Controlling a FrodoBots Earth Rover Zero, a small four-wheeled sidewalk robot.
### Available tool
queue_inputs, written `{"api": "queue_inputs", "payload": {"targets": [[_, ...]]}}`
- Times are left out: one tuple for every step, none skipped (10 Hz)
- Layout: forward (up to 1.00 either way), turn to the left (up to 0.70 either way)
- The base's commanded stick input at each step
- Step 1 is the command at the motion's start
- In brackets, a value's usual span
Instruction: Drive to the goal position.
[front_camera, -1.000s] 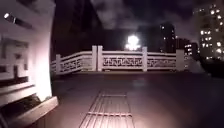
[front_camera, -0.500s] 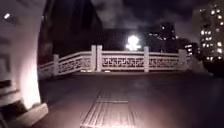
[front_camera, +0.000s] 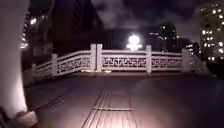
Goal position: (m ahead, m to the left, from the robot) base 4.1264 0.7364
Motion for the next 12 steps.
{"api": "queue_inputs", "payload": {"targets": [[0.45, 0.0], [0.45, 0.0], [0.45, 0.0], [0.45, 0.0], [0.45, 0.0], [0.45, 0.0], [0.45, 0.0], [0.45, 0.0], [0.45, 0.0], [0.45, 0.0], [0.45, 0.26], [0.45, 0.27]]}}
